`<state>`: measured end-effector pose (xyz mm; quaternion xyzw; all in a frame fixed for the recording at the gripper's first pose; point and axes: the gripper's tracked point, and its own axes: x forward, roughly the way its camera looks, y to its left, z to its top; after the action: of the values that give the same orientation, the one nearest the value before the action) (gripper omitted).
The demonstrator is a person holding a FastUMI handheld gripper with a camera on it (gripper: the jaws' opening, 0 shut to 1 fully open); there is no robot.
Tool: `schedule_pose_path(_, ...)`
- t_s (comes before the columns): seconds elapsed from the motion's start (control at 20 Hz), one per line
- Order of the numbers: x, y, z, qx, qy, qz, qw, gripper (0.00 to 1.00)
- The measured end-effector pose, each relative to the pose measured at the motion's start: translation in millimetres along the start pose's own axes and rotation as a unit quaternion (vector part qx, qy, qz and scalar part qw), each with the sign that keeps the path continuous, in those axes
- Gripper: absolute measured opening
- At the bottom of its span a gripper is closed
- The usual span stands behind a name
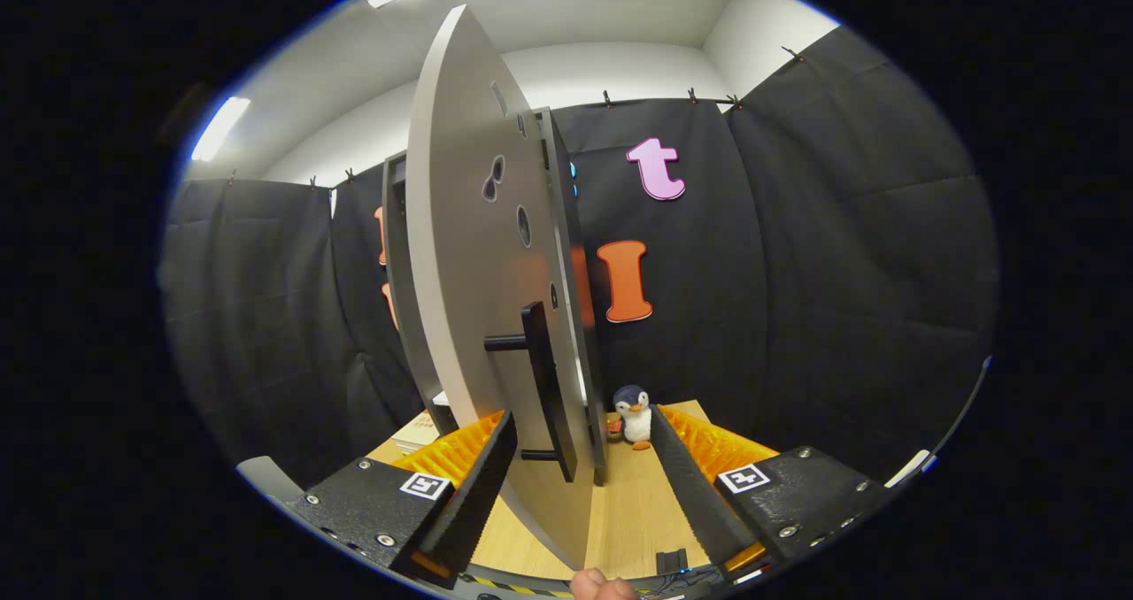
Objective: Open the shoe cabinet door, grab the shoes and put them into the shoe cabinet, then close the shoe cabinet door.
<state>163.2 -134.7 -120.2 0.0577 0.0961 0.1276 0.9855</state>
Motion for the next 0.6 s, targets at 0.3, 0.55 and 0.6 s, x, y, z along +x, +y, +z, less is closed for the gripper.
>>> schedule_pose_path(0.3,0,43,-1,-0.035,0.019,0.006,0.999,0.93)
schedule_pose_path(0.55,14,101,-8,-0.031,0.028,0.013,0.999,0.93)
schedule_pose_path(0.6,17,111,-9,-0.033,0.028,0.013,0.999,0.93)
